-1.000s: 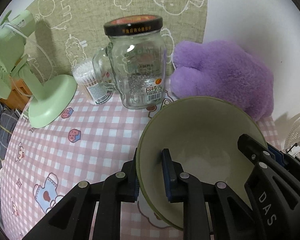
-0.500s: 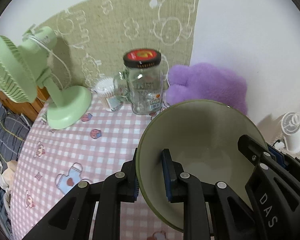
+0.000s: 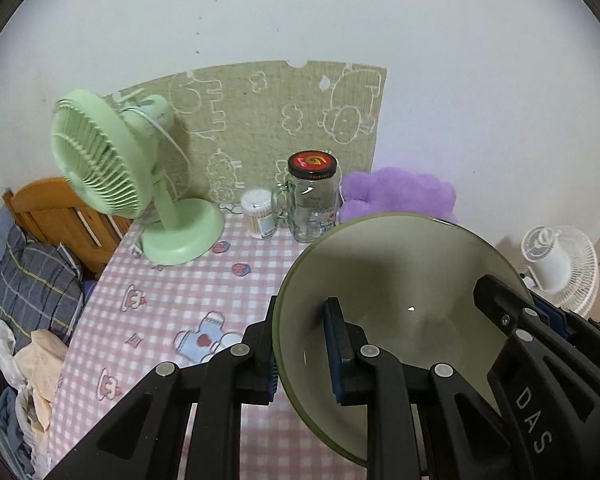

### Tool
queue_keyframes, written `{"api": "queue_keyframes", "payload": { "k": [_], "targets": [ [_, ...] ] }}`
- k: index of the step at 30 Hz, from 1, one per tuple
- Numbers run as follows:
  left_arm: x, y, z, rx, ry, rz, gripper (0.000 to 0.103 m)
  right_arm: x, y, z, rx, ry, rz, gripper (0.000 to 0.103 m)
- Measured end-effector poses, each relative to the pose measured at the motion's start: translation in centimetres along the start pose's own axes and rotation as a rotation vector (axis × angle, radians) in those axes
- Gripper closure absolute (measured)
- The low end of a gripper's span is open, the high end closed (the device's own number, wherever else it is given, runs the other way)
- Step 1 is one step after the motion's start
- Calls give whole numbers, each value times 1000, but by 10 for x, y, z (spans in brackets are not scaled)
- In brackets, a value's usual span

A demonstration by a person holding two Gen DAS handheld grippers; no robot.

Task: Organize plates and bowls
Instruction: 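Lift the cream bowl with both tools and carry it toward the plates, then lower the held bowl onto the other cream bowls with both tools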

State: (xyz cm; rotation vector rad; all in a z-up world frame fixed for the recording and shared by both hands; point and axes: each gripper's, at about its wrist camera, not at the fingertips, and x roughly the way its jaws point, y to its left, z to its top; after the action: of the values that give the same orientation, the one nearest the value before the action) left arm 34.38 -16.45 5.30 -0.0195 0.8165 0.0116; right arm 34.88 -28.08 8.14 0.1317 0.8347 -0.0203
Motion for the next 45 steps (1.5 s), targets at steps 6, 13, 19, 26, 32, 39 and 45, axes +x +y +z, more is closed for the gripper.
{"api": "queue_keyframes", "payload": {
  "k": [6,13,19,26,32,39,45],
  "targets": [
    [-34,20,-20,-6,-9,-16,86,-40,21,-23,-15,-24,-16,86],
    [-70,49,-49,-8,-21,-11,86,-75,44,-55,-32,-37,-17,86],
    [-90,75,-78,-3,-20,7,86,-94,68,-89,-53,-30,-6,86],
    [-104,99,-114,-2,-8,15,86,-108,89,-130,-78,-18,-2,86],
    [-111,112,-142,5,8,16,86,-115,99,-160,-97,-6,-3,86],
    [-114,119,-168,22,25,17,86,-118,103,-189,-103,8,5,86],
    [-108,121,-189,27,54,-2,86,-114,101,-212,-99,35,1,86]
  ]
}}
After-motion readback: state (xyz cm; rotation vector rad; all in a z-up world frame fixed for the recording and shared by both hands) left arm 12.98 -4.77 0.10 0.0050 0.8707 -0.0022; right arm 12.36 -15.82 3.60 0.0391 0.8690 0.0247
